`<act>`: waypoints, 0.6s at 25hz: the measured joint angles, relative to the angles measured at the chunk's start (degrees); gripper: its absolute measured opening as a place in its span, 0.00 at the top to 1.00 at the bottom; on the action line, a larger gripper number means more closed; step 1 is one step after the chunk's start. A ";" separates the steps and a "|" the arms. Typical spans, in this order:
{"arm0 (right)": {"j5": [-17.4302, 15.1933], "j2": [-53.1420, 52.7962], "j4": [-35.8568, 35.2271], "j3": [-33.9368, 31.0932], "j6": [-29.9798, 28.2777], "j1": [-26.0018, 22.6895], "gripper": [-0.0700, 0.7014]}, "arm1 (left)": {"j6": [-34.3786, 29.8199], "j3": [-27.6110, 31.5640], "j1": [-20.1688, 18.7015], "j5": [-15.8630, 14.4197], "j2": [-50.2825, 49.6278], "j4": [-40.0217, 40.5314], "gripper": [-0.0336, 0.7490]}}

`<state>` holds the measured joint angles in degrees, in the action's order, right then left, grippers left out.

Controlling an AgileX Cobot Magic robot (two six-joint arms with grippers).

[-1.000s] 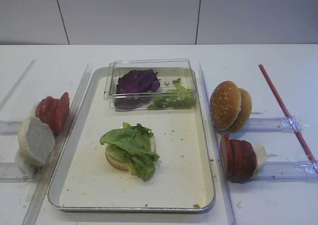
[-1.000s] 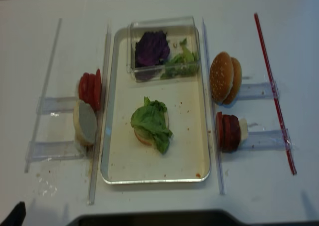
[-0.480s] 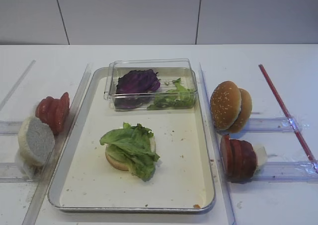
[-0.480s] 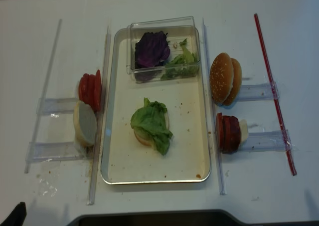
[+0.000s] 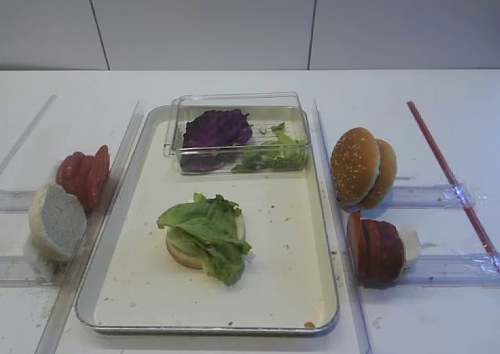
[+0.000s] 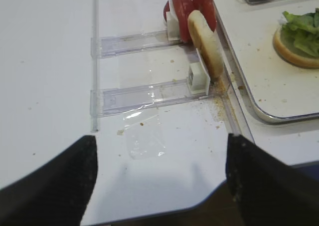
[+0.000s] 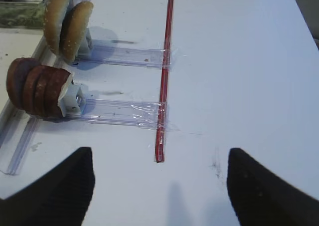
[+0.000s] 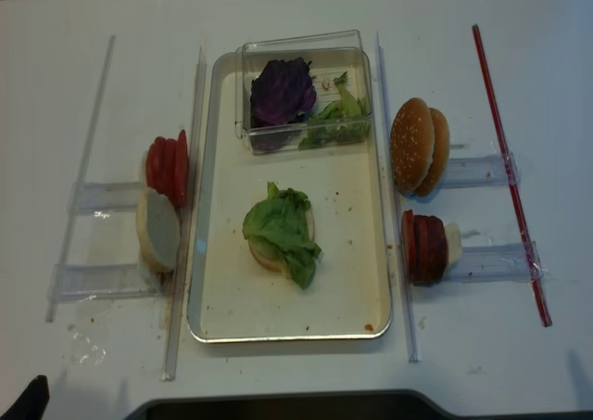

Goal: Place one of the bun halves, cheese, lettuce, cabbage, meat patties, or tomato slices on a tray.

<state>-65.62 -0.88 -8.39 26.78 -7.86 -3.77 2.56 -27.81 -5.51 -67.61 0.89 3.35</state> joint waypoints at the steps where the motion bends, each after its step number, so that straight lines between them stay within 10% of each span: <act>1: 0.00 0.00 0.00 0.00 0.00 0.00 0.18 | 0.00 0.00 0.00 0.00 0.00 0.00 0.33; 15: 0.00 0.00 -0.45 0.00 0.34 0.00 0.18 | 0.00 0.00 0.00 0.00 0.00 0.00 0.33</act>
<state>-65.62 -0.88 -8.85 26.78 -7.52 -3.77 2.56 -27.81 -5.51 -67.61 0.89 3.35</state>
